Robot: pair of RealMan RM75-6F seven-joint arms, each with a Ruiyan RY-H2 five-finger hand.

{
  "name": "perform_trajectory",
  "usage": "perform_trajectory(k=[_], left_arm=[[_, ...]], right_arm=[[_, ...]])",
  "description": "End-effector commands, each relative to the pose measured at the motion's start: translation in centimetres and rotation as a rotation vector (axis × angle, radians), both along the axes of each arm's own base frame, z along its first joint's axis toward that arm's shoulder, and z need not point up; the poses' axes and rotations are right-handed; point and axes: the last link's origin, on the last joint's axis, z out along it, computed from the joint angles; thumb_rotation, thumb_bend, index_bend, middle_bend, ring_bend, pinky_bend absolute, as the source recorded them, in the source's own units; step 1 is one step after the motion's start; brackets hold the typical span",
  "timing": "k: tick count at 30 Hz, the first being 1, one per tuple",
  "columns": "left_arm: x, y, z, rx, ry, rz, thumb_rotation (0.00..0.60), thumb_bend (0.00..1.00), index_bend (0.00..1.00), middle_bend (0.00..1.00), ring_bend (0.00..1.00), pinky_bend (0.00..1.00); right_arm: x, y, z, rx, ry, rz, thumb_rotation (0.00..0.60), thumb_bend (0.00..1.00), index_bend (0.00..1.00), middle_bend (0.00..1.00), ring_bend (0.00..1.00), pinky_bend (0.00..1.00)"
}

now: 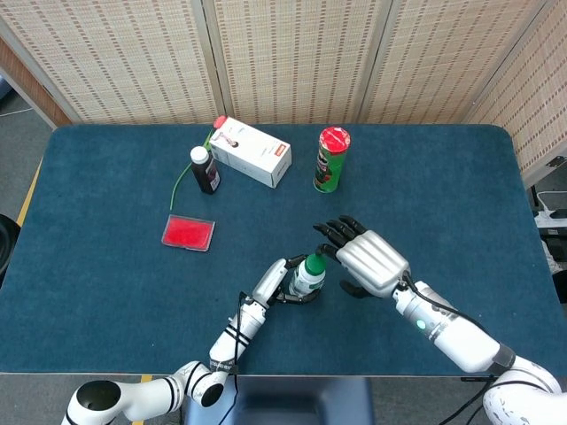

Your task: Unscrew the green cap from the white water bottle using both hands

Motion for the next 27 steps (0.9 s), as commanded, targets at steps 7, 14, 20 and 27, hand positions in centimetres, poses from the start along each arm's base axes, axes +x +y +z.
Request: perform_trajectory(k=[7,14,20,27], left_arm=[[0.0,0.0,0.2,0.005,0.003,-0.002,0.600,1.00,0.74,0.93,0.60,0.57],[0.1,0.0,-0.2,-0.004,0.022,-0.005,0.600,0.99,0.74,0.93,0.60,0.57],[0.6,-0.1,-0.5,-0.014,0.060,-0.034,0.600,1.00,0.74,0.93,0.60,0.57],[1.2,0.3,0.0,-0.015,0.099,-0.065,0.600,1.00,0.74,0.93,0.61,0.58]], right_arm=[[-0.4,-0.2,-0.1,0.004,0.000,-0.023,0.600,0.29,0.27,0.00,0.00,0.00],[0.2,0.1,-0.3,0.032,-0.012,-0.014,0.600,0.29,0.27,0.00,0.00,0.00],[0.5,0.1,-0.5,0.048,-0.008,-0.013,0.600,0.29,0.27,0.00,0.00,0.00],[0.4,0.2,-0.8,0.062,0.012,-0.011,0.600,0.29,0.27,0.00,0.00,0.00]])
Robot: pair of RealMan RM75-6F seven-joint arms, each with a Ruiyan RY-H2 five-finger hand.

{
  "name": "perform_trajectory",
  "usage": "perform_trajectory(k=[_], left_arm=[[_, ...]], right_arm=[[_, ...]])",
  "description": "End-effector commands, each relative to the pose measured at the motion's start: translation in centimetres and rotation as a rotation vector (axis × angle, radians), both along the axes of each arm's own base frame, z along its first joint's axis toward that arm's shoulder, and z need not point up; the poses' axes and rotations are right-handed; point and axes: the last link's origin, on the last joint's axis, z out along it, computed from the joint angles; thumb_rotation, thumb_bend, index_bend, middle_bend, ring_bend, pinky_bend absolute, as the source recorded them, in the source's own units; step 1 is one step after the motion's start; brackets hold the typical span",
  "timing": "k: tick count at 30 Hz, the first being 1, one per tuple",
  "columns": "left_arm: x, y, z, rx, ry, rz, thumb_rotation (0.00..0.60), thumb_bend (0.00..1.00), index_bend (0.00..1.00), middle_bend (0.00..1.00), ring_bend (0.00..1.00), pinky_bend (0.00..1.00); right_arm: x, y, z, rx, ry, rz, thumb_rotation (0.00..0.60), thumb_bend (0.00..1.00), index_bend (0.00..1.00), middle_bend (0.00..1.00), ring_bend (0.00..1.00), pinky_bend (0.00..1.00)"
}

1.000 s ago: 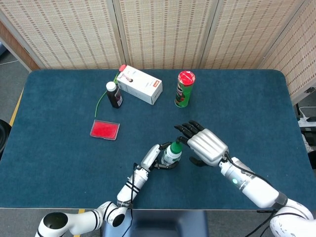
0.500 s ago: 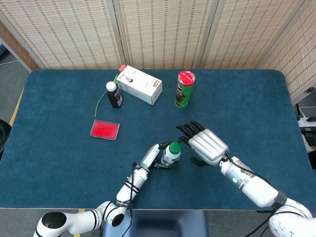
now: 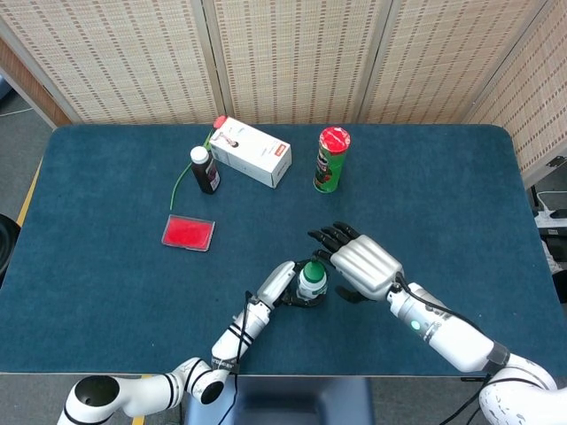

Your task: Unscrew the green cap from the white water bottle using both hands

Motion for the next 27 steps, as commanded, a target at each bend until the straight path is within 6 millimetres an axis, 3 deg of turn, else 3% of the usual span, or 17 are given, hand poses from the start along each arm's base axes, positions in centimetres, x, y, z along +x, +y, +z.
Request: perform_trajectory(k=[1,13,27], left_arm=[[0.23,0.20,0.26,0.001,0.008,-0.004,0.600,1.00,0.74,0.94,0.61,0.58],[0.22,0.22,0.68,0.003,0.009,-0.007,0.600,0.98,0.72,0.96,0.64,0.60],[0.08,1.04,0.48,-0.017,0.168,-0.087,0.600,1.00,0.71,0.96,0.64,0.60]], right_arm=[[-0.07,-0.07,-0.06,0.000,0.009,0.000,0.600,0.29,0.27,0.00,0.00,0.00],[-0.08,-0.04,-0.16,0.005,0.010,-0.009,0.600,0.29,0.27,0.00,0.00,0.00],[0.12,0.03,-0.43,0.029,0.017,-0.012,0.600,0.29,0.29,0.00,0.00,0.00]])
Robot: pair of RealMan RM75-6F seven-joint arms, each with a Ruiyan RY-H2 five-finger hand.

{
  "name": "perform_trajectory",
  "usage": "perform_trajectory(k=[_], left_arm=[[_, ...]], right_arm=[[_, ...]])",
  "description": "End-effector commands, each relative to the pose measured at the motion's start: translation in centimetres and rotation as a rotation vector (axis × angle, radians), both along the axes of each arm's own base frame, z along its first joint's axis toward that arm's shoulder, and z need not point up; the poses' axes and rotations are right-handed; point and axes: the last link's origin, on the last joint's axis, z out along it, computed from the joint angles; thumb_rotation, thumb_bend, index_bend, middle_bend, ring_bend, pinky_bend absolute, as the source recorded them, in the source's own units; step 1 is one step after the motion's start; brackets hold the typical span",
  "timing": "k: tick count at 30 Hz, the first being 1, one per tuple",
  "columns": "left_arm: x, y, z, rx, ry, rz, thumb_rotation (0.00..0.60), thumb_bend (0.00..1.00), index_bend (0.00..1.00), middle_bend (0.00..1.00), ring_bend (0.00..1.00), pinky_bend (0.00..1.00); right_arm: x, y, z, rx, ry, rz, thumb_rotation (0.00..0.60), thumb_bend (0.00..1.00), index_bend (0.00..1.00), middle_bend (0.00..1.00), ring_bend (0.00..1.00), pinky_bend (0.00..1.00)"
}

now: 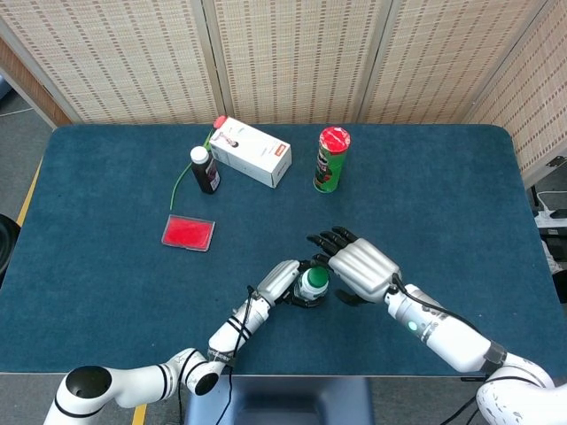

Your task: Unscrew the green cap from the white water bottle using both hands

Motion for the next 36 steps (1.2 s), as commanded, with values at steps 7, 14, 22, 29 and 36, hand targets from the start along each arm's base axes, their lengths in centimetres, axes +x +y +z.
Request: perform_trajectory(k=[7,14,22,29,36], left_arm=[[0.4,1.2,0.9,-0.061,0.088,-0.014,0.600,1.00,0.71,0.96,0.64,0.60],[0.0,1.7,1.3,-0.071,0.060,0.037,0.600,0.99,0.71,0.96,0.64,0.59],[-0.8,0.6,0.9,-0.009,-0.064,0.035,0.600,0.97,0.71,0.96,0.63,0.56],[-1.4,0.4,0.0,0.040,-0.047,-0.003,0.600,0.96,0.71,0.95,0.63,0.56],[-2.0,0.1,-1.1,0.078,0.011,-0.038,0.600,0.95,0.71,0.95,0.63,0.56]], right_arm=[[0.4,0.7,-0.6,0.051,0.020,0.014,0.600,0.29,0.30,0.00,0.00,0.00],[0.6,1.4,-0.8,0.051,0.032,0.043,0.600,0.29,0.31,0.00,0.00,0.00],[0.4,0.9,-0.4,-0.004,-0.009,0.030,0.600,0.29,0.29,0.00,0.00,0.00],[-0.5,0.3,-0.2,-0.029,0.021,0.012,0.600,0.29,0.29,0.00,0.00,0.00],[-0.8,0.0,-0.1,-0.040,0.015,0.005,0.600,0.29,0.29,0.00,0.00,0.00]])
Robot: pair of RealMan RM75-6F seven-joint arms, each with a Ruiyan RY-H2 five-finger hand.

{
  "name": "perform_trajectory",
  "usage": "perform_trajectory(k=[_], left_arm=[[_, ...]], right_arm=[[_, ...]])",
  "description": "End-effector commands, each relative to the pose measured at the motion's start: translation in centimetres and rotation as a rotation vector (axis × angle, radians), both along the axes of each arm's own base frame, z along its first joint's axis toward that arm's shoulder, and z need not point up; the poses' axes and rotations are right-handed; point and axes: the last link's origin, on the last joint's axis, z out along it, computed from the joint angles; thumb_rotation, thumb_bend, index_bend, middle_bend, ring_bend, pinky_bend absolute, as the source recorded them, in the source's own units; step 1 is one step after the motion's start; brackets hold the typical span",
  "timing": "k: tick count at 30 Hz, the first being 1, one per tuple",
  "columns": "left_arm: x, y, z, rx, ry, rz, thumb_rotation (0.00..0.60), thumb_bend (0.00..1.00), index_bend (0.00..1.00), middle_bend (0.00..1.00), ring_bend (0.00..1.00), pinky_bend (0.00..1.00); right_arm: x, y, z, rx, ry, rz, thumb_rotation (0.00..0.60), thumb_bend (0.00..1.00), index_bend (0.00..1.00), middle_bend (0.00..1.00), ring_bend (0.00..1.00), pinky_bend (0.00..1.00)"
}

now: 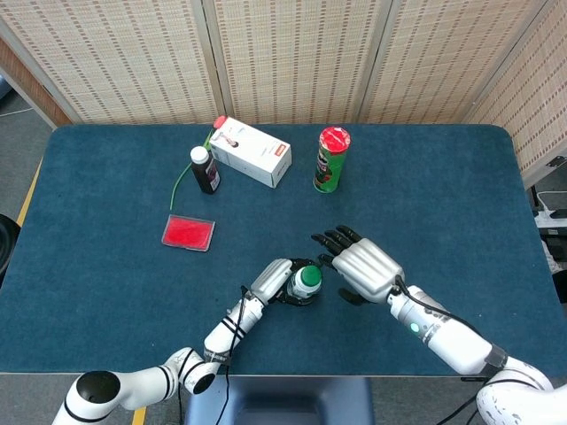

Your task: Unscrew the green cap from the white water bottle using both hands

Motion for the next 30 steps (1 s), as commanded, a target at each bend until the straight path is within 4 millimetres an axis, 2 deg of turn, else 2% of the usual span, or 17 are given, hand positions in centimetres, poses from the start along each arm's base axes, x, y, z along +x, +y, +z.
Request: perform_trajectory(k=[1,8,30], left_arm=[[-0.1,-0.2,-0.5,0.003,0.015,-0.012,0.600,0.95,0.71,0.95,0.63,0.56],[-0.3,-0.5,-1.0,-0.007,0.030,-0.014,0.600,0.95,0.71,0.95,0.63,0.56],[-0.4,0.0,-1.3,-0.055,0.027,0.031,0.600,0.95,0.71,0.95,0.63,0.56]], right_arm=[[-0.1,-0.1,0.1,-0.005,0.001,-0.001,0.600,0.29,0.29,0.00,0.00,0.00],[-0.5,-0.5,0.1,-0.021,0.020,-0.007,0.600,0.29,0.28,0.00,0.00,0.00],[0.1,0.5,-1.2,0.022,0.097,0.002,0.600,0.29,0.28,0.00,0.00,0.00]])
